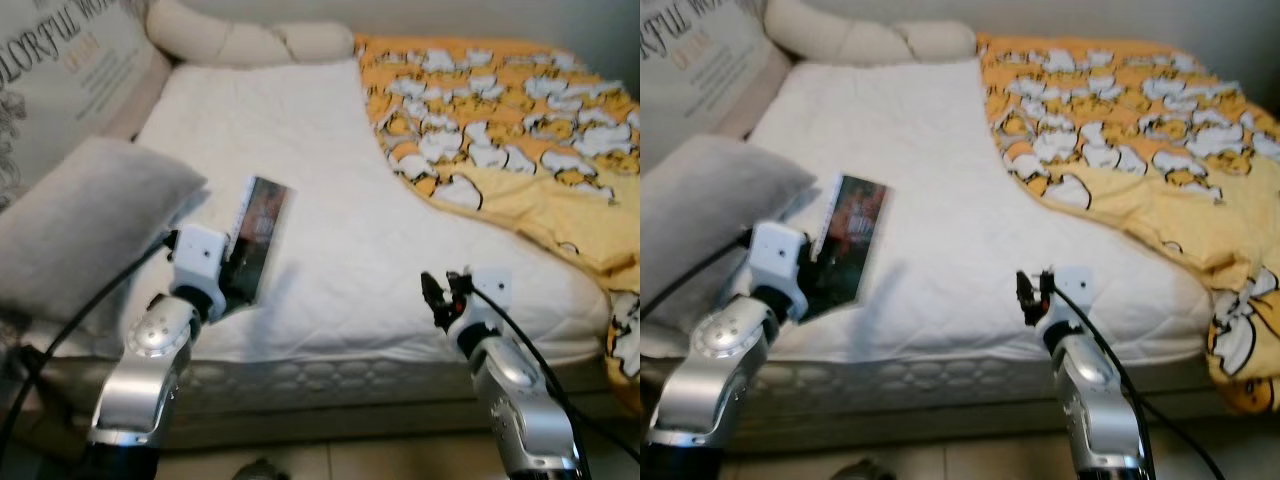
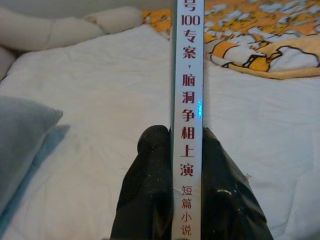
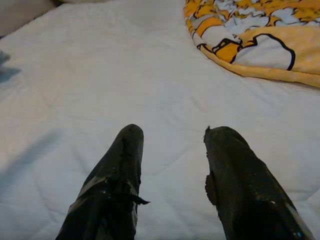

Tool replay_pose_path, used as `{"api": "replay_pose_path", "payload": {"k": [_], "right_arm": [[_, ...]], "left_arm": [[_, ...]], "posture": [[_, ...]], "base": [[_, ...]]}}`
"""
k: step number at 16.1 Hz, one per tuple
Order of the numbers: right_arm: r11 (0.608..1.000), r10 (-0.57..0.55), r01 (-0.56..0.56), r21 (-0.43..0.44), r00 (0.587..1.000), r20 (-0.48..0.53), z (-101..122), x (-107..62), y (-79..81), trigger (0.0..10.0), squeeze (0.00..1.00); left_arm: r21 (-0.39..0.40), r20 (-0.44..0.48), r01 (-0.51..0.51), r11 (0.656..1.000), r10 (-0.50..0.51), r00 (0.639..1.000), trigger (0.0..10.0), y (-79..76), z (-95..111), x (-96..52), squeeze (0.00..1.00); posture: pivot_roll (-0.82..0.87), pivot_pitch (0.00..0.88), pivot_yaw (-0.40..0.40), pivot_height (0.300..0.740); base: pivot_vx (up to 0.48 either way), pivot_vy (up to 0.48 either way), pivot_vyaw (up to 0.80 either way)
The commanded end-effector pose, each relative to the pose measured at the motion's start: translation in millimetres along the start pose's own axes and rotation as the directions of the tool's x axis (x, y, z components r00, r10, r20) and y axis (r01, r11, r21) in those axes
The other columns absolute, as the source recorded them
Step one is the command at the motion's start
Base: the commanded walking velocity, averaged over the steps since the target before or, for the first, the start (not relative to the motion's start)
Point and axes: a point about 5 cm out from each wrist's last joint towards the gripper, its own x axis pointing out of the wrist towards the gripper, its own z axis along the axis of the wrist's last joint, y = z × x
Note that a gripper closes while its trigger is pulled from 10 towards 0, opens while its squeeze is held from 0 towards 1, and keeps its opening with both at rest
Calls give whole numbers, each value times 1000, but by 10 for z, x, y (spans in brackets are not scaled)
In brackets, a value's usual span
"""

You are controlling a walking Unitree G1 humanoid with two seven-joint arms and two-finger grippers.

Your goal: Clean up the room

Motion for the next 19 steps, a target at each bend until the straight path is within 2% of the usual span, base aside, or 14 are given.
{"api": "replay_pose_path", "payload": {"k": [1,4,7,9,19], "right_arm": [[1000,10,-10,7,1000,14,34,17,38,10000,0],[1000,9,-9,13,1000,16,35,23,38,10000,0],[1000,14,-14,25,1000,16,34,22,41,10000,0],[999,23,-23,37,1000,15,32,21,49,10000,0],[999,53,-53,14,999,2,21,25,73,10000,0]], "left_arm": [[22,41,-25,999,24,999,10000,69,101,-12,0],[-24,55,-17,1000,18,998,10000,58,126,-13,0],[-3,43,-11,1000,12,999,10000,47,122,-6,0],[-18,37,-17,1000,18,999,10000,60,109,-13,0],[1,33,-9,1000,9,999,10000,68,119,-17,0]], "posture": [[49,0,3,740],[48,0,3,740],[51,0,-1,740],[55,0,-3,740],[53,0,3,740]], "base": [[0,394,0],[0,131,0],[0,0,0],[0,0,0],[311,0,0]]}}
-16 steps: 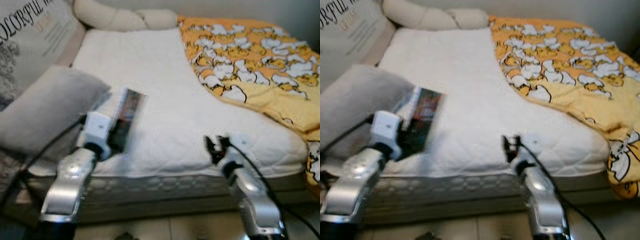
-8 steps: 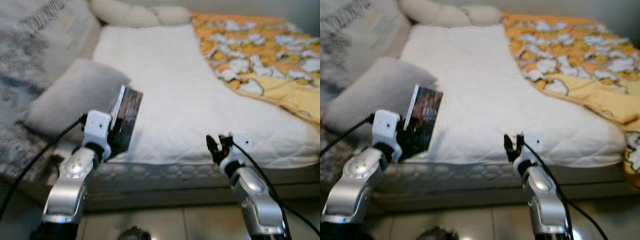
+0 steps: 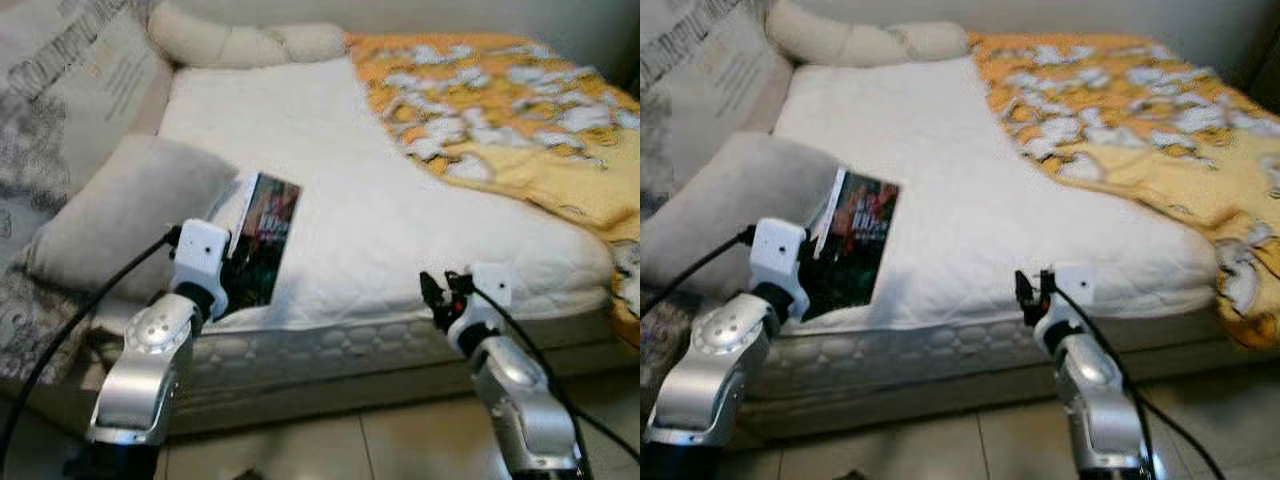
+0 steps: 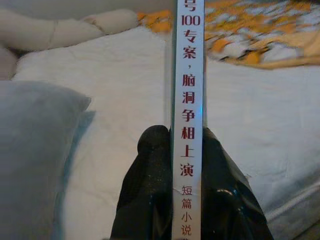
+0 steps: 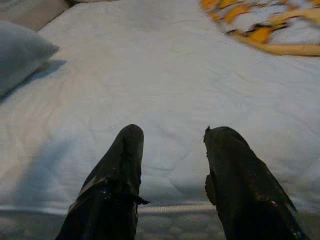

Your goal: Clean up the room

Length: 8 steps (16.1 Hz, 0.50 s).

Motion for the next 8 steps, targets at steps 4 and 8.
{"api": "replay_pose_path", "payload": {"k": [4,8], "right_arm": [[1000,22,-22,-19,1000,0,39,25,24,10000,0],[1000,-19,19,25,1000,6,36,28,-33,10000,0]], "left_arm": [[13,34,-9,1000,8,999,10000,27,94,15,0],[12,28,2,1000,-3,1000,10000,7,80,17,0]], "posture": [[59,0,-3,740],[54,0,-3,740]], "base": [[318,0,600],[311,0,0]]}}
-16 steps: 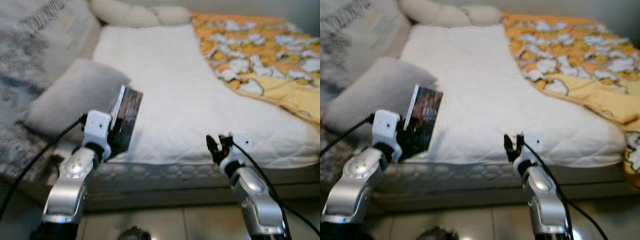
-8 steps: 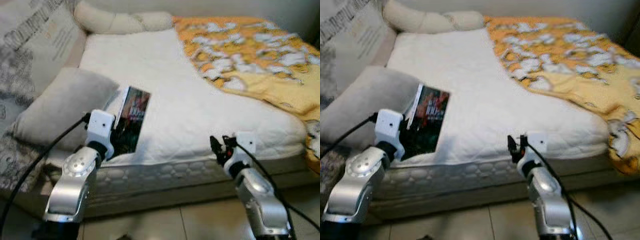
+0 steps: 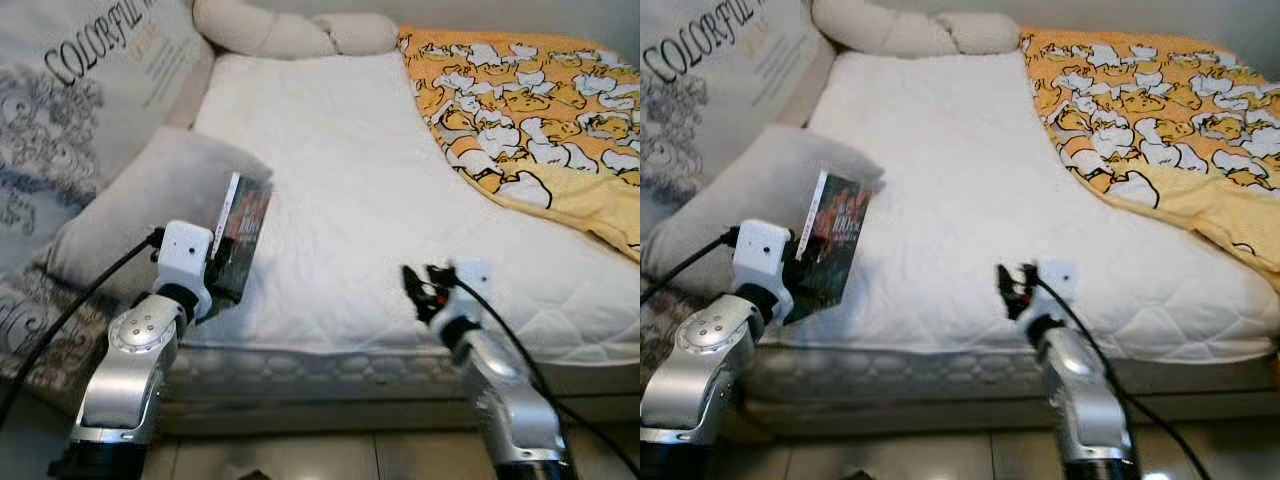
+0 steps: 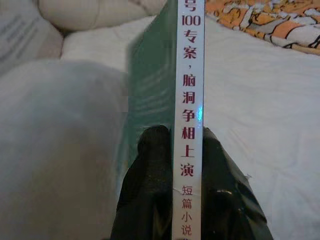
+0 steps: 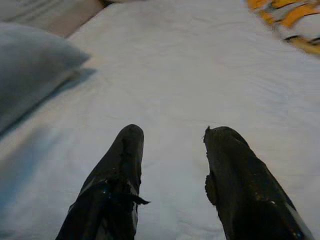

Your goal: Clean up the room

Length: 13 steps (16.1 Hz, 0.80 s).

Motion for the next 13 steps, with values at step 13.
{"api": "replay_pose_path", "payload": {"k": [13], "right_arm": [[999,-39,39,7,999,-3,-7,-40,-88,10000,0]], "left_arm": [[0,48,58,998,-58,997,10000,-118,108,35,0]], "posture": [[45,0,2,740]], "base": [[307,0,0]]}}
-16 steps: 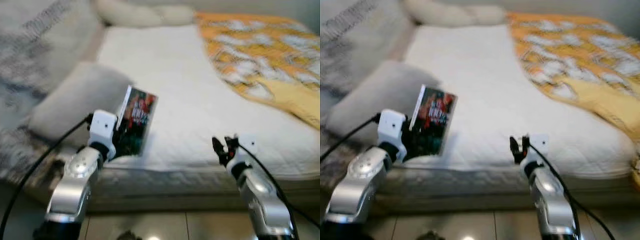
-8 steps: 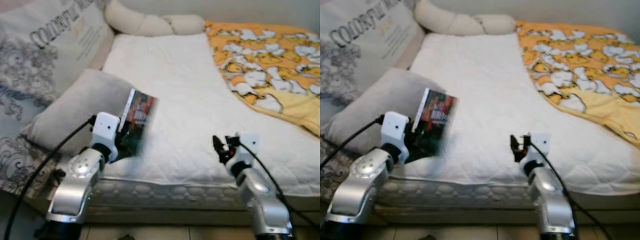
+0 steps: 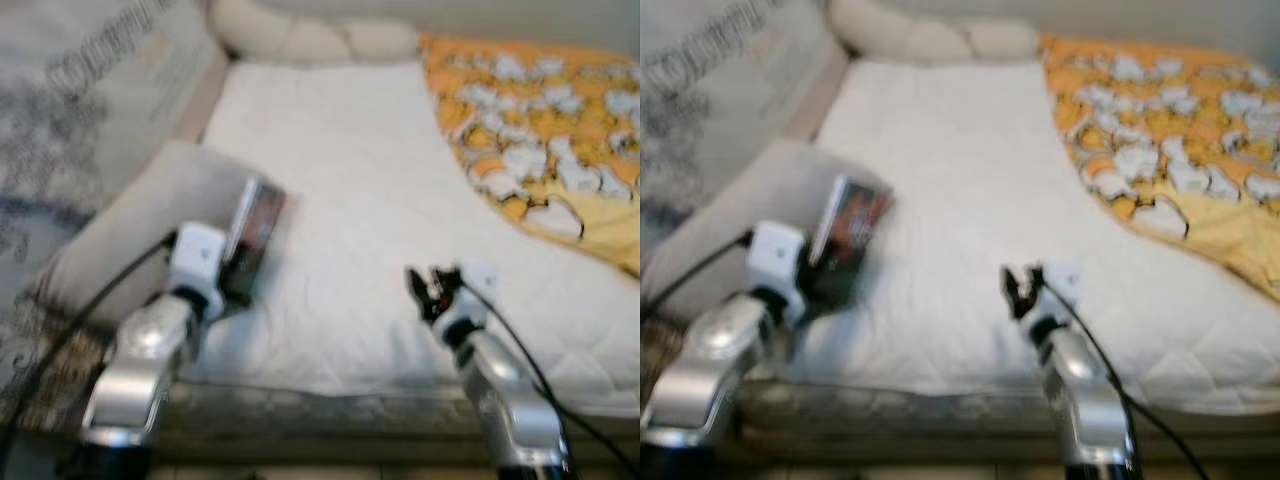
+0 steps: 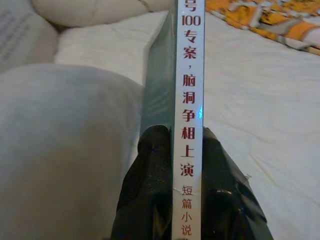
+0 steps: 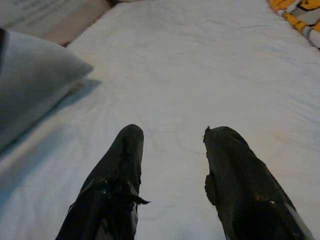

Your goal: Clean up the room

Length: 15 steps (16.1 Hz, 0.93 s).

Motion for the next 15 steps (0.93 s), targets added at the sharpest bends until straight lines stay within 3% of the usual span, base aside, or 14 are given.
{"api": "replay_pose_path", "payload": {"k": [1,15], "right_arm": [[999,-44,44,-8,999,2,16,-36,-119,10000,0],[999,-45,45,0,999,0,17,-37,-120,10000,0]], "left_arm": [[7,54,26,1000,-26,998,10000,-66,122,25,0],[4,53,36,999,-37,998,10000,-82,112,30,0]], "posture": [[46,0,2,740],[40,0,5,740]], "base": [[307,0,0],[307,0,0]]}}
